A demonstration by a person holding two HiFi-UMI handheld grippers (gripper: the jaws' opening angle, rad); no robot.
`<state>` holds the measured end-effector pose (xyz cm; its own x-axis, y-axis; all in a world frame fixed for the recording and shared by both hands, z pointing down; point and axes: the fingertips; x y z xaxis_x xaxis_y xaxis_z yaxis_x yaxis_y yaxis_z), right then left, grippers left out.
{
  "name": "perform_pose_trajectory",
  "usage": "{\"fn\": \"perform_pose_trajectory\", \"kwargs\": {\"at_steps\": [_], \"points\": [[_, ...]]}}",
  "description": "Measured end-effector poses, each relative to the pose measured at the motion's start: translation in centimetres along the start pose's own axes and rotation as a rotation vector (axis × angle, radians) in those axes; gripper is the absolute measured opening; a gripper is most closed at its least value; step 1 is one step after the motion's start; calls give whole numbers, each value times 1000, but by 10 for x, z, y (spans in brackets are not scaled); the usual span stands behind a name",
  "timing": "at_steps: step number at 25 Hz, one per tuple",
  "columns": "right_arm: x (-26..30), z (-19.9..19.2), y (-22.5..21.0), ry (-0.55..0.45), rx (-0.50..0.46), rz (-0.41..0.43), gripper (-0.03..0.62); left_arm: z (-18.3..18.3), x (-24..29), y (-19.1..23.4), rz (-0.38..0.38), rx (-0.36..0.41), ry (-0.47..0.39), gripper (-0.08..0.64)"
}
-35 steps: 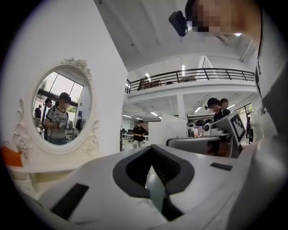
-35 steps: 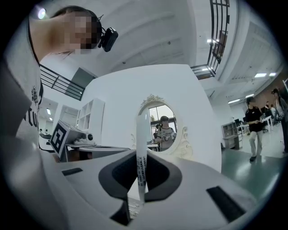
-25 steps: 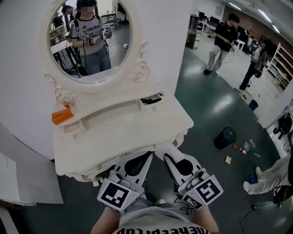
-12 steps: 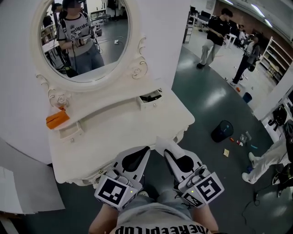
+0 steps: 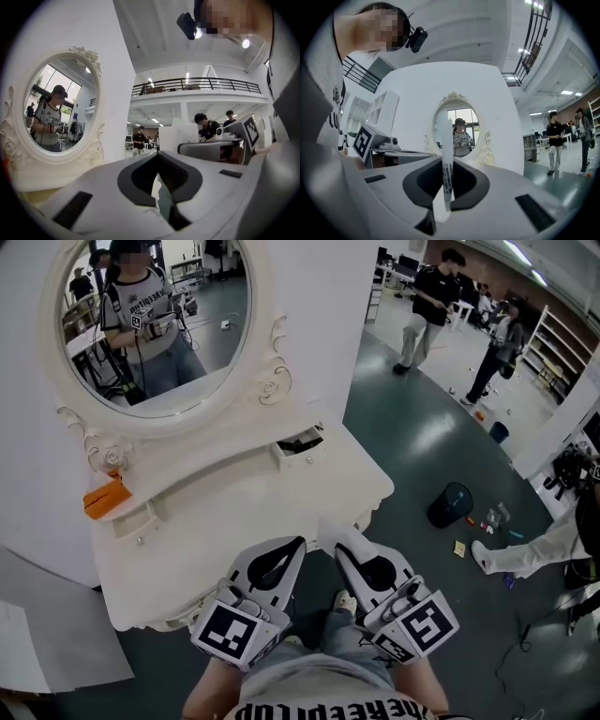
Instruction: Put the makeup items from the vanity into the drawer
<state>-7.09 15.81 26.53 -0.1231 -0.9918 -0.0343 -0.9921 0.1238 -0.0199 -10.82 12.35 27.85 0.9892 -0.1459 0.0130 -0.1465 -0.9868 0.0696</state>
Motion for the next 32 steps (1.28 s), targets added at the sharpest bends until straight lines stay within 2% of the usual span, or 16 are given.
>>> {"fn": "perform_pose_trajectory", "kwargs": {"at_steps": [6,12,16,20,24,29,32], "points": [[16,0,-24,-10,2,29,31,3,22,19,39,48,-52,21],[28,-1,-59,-8,15,75,31,3,58,25,77,22,-34,21],[34,3,-87,-7,19,98,31,8,85,30,95,44,-51,21],[38,5,-111,-6,21,125,31,7,108,29,121,-2,-5,21],[43,5,-133,-2,20,156,31,11,131,35,149,36,-55,21],[48,4,-159,8,22,189,31,9,157,37,180,1,-24,21],[51,2,-174,12,28,217,31,9,170,41,210,30,-52,21]]}}
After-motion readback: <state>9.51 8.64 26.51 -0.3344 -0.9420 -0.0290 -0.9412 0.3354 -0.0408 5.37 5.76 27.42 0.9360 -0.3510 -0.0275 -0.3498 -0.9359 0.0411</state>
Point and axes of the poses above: the fingertips, and each gripper's own axes: x forward along the fingers, y to its left, z out of its top, and after that the axes turned 2 degrees about -y, right-handed
